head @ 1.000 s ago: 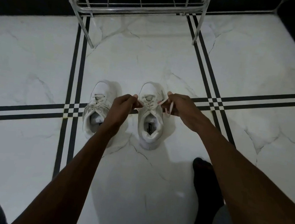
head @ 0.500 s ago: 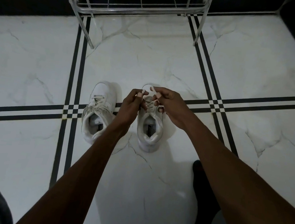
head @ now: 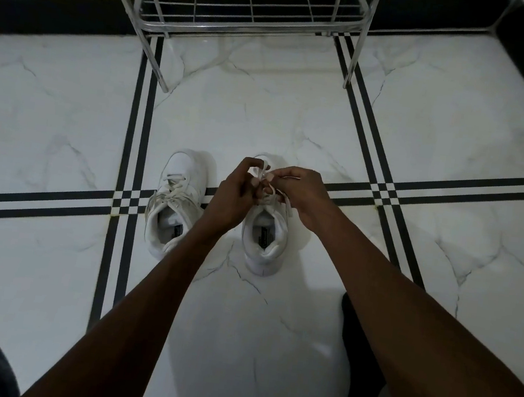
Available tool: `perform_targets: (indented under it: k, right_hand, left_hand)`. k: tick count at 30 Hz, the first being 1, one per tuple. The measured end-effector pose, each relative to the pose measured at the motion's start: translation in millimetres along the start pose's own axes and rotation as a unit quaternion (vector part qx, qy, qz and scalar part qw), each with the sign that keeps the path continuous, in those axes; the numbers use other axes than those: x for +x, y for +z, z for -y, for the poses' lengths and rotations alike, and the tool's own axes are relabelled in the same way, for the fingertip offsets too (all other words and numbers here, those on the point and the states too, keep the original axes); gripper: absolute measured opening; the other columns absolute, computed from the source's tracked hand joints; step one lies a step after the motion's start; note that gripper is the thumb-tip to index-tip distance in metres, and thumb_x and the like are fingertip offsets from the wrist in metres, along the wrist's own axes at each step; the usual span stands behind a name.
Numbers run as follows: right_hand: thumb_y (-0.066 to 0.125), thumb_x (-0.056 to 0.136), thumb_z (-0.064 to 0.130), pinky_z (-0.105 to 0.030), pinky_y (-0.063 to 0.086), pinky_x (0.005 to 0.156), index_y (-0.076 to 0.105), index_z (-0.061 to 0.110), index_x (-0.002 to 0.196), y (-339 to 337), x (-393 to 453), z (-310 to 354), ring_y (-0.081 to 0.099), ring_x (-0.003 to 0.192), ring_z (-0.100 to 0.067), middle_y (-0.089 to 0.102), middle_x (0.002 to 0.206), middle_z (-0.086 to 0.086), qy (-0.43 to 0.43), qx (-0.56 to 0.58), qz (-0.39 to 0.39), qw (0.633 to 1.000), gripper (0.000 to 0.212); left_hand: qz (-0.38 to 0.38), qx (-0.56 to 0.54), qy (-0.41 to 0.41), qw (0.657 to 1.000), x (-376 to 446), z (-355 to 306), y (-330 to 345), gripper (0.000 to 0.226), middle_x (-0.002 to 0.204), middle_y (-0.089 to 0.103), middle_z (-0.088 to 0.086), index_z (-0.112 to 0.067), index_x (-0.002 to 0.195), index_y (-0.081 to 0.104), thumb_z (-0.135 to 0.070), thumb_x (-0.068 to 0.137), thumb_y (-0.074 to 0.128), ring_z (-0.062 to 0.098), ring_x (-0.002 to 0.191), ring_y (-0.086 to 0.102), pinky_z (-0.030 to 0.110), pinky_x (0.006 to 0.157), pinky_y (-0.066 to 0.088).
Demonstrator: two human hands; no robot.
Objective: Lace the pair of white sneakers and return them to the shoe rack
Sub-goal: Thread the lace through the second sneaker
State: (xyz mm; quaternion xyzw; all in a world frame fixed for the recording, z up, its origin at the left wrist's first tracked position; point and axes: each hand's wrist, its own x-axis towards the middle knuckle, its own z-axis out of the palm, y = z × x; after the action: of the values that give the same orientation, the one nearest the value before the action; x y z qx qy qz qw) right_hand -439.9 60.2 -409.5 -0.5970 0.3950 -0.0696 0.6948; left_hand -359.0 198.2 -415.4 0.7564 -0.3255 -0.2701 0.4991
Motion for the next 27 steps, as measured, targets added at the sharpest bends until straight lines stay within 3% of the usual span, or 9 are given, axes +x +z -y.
perform_targets:
  k: [3, 7, 10, 14, 17, 20, 22, 25, 27]
  right_hand:
    - [0.075, 0.086, 0.009, -0.018, 0.053, 0.059, 0.077, 0.003, 0.102, -1, -2, 4, 0.070, 0.078, -0.018, 0.075, 0.089, -0.011, -0.025, -0.052, 0.027, 0.998, 0.017]
    - [0.067, 0.093, 0.006, -0.015, 0.055, 0.068, 0.073, -0.002, 0.111, -9, -7, 10, 0.071, 0.077, -0.013, 0.074, 0.093, -0.018, -0.042, -0.062, 0.150, 0.986, 0.021]
    - [0.077, 0.086, 0.021, -0.022, 0.058, 0.073, 0.077, 0.003, 0.103, -6, -6, 10, 0.071, 0.074, -0.014, 0.077, 0.089, -0.015, -0.066, -0.076, 0.117, 0.988, 0.025]
    - [0.080, 0.082, 0.032, -0.036, 0.063, 0.078, 0.080, 0.012, 0.088, 8, 4, -1, 0.073, 0.068, -0.017, 0.079, 0.077, -0.006, -0.085, -0.115, -0.019, 0.990, 0.022]
    - [0.079, 0.084, 0.020, -0.044, 0.062, 0.085, 0.079, 0.008, 0.095, 8, 6, -3, 0.074, 0.075, -0.025, 0.079, 0.090, -0.014, -0.067, -0.050, -0.006, 0.997, 0.016]
    - [0.073, 0.088, 0.007, -0.036, 0.061, 0.082, 0.076, 0.002, 0.104, -1, 1, 3, 0.073, 0.080, -0.027, 0.076, 0.102, -0.021, -0.072, -0.034, 0.062, 0.995, 0.017]
    - [0.075, 0.087, 0.009, -0.038, 0.063, 0.078, 0.078, 0.005, 0.101, -8, 1, 9, 0.074, 0.079, -0.027, 0.077, 0.096, -0.018, -0.108, -0.133, 0.090, 0.981, 0.015]
    - [0.080, 0.082, 0.015, -0.046, 0.064, 0.065, 0.080, 0.012, 0.092, -14, 4, 16, 0.074, 0.065, -0.022, 0.076, 0.087, -0.010, -0.157, -0.326, 0.091, 0.928, 0.011]
    - [0.082, 0.078, 0.013, -0.042, 0.063, 0.065, 0.082, 0.015, 0.089, -13, 5, 19, 0.072, 0.066, -0.023, 0.076, 0.086, -0.010, -0.195, -0.387, 0.084, 0.897, 0.011]
  left_hand:
    - [-0.003, 0.020, 0.014, 1.000, 0, -2, -2, 0.021, 0.079, 0.070, 0.009, -0.010, 0.122, 0.048, -0.001, 0.102, 0.045, 0.005, 0.063, 0.061, 0.017, 0.063, 0.047]
    - [-0.017, 0.002, 0.001, 1.000, 2, 1, -3, 0.022, 0.076, 0.069, 0.020, -0.014, 0.117, 0.043, -0.010, 0.096, 0.047, 0.022, 0.062, 0.058, 0.034, 0.059, 0.046]
    - [-0.011, 0.008, 0.012, 1.000, 2, 4, -3, 0.034, 0.082, 0.074, 0.017, -0.016, 0.122, 0.042, -0.007, 0.090, 0.049, 0.033, 0.069, 0.068, 0.043, 0.065, 0.056]
    - [-0.009, -0.030, -0.030, 0.999, 2, 9, 0, 0.055, 0.095, 0.078, 0.014, -0.023, 0.145, 0.032, -0.003, 0.098, 0.055, 0.019, 0.084, 0.075, 0.030, 0.078, 0.060]
    - [-0.018, -0.104, -0.095, 0.990, 3, 15, -5, 0.057, 0.101, 0.075, 0.021, -0.015, 0.151, 0.025, -0.004, 0.102, 0.054, 0.013, 0.082, 0.071, 0.027, 0.078, 0.057]
    - [-0.028, -0.107, -0.114, 0.987, 2, 22, -8, 0.050, 0.101, 0.077, 0.013, -0.016, 0.146, 0.036, -0.011, 0.101, 0.059, 0.013, 0.089, 0.072, 0.032, 0.082, 0.055]
    - [-0.037, -0.122, -0.127, 0.984, 3, 23, -9, 0.048, 0.100, 0.077, 0.010, -0.017, 0.142, 0.042, -0.008, 0.099, 0.061, 0.019, 0.093, 0.072, 0.040, 0.085, 0.056]
    - [-0.052, -0.130, -0.132, 0.981, 3, 23, -8, 0.042, 0.099, 0.078, 0.010, -0.016, 0.135, 0.048, -0.010, 0.097, 0.065, 0.021, 0.091, 0.071, 0.044, 0.083, 0.056]
    - [-0.062, -0.121, -0.120, 0.983, 1, 22, -7, 0.036, 0.096, 0.080, 0.008, -0.016, 0.130, 0.052, -0.011, 0.097, 0.065, 0.017, 0.089, 0.073, 0.042, 0.082, 0.056]
